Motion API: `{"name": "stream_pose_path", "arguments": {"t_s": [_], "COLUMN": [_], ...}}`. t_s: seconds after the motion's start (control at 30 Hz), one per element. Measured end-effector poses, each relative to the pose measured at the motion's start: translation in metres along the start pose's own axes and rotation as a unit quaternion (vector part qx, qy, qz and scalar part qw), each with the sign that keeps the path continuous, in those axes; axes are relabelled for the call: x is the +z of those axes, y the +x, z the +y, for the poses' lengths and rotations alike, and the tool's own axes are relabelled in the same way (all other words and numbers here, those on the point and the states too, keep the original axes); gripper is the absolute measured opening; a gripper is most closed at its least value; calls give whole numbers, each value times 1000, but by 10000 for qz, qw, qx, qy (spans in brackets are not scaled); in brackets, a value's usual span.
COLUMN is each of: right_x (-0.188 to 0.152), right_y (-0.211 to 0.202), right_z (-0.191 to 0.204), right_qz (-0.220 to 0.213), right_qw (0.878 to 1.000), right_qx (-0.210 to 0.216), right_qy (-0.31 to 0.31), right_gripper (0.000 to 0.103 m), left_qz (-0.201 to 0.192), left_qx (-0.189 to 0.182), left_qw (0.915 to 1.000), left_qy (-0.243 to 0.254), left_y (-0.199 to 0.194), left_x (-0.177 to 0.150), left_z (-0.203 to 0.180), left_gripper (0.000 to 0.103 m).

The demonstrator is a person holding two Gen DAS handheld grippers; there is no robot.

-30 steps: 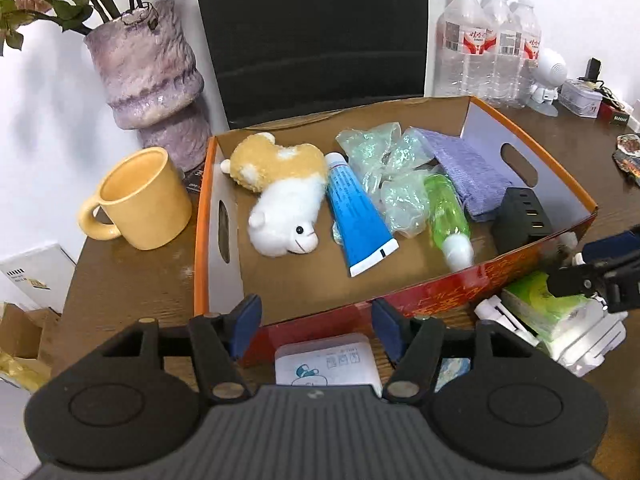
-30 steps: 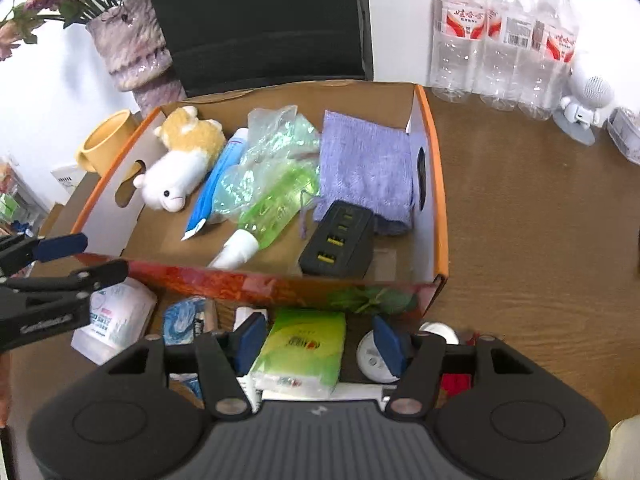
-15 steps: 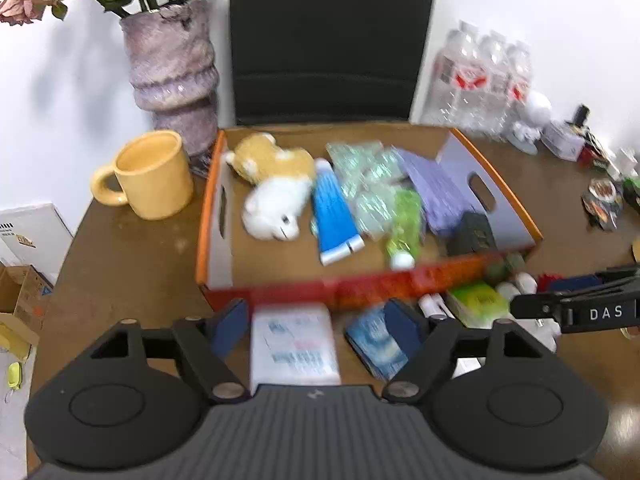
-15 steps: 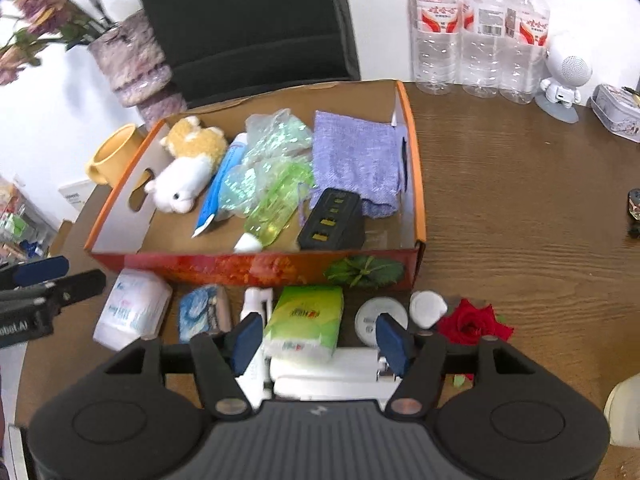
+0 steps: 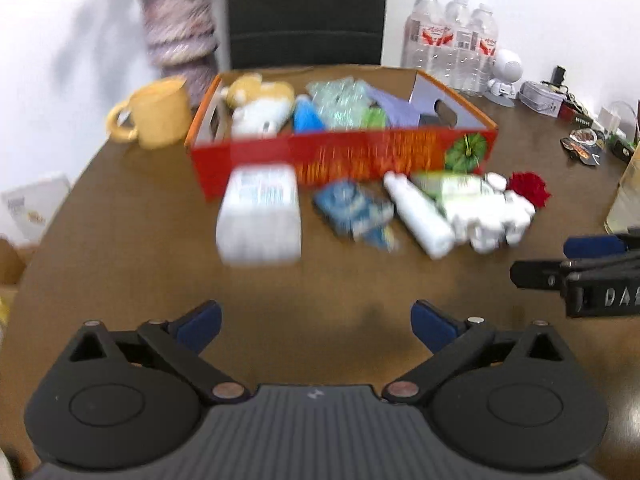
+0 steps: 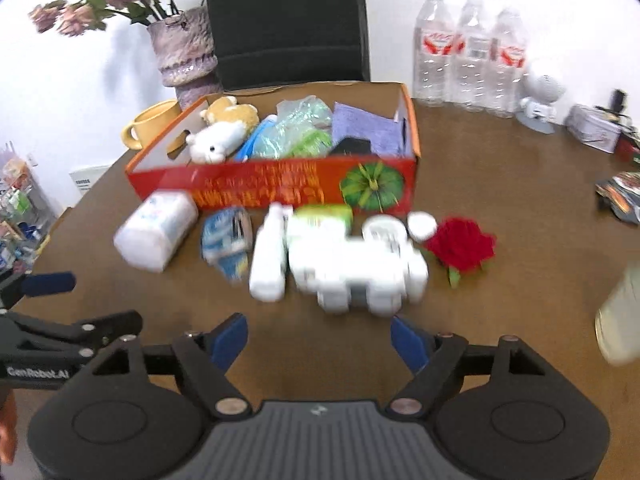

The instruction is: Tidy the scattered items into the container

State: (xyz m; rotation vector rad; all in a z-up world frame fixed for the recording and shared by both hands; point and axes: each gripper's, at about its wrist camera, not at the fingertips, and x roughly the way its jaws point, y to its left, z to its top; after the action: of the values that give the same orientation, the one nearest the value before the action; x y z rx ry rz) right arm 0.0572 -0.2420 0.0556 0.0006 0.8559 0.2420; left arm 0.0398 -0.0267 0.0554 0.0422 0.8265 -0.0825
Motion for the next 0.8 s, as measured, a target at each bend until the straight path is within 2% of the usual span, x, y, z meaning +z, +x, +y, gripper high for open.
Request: {"name": "stream_pose_path", "arguments": {"t_s": [0.07,0.17,0.27,0.37,0.47,0.53,0.8], "right_x": [-28,-61,-81,-91,-94,-94,-95], "right_y": [-3,-2,-1,-1,1,2,2], "right_z": [6,14,20,27,28,28,26], "right_qz": [-182,-328,-495,-704,-777,-771,-767], "right_qw": [9996,9990,9981,9964,9956,9955,9958], "right_qx": [-196,-280,-357,-445,-517,-560,-502], "right_qy": [-90,-93,-54,-163,-73,-6,-49], "right_gripper": [82,86,90,94,103,103,103], "left_qz": [-59,-241,-256,-335,-529,-658,-641], "left_qx": [85,274,234,183,277,289,283], "left_qw": [9999,9992,9994,9992,9979,9972,9973], "left_qy": [-86,178,71,-146,-240,-195,-229], "left_y": [-3,-6,-6,-5,-7,-7,-5], "left_x": [-22,-47,-61,-72,-80,-83,-81], "left_z": [-2,-10,-10,-6,-4,-5,-5], "left_gripper": [103,103,103,103,103,103,103]}}
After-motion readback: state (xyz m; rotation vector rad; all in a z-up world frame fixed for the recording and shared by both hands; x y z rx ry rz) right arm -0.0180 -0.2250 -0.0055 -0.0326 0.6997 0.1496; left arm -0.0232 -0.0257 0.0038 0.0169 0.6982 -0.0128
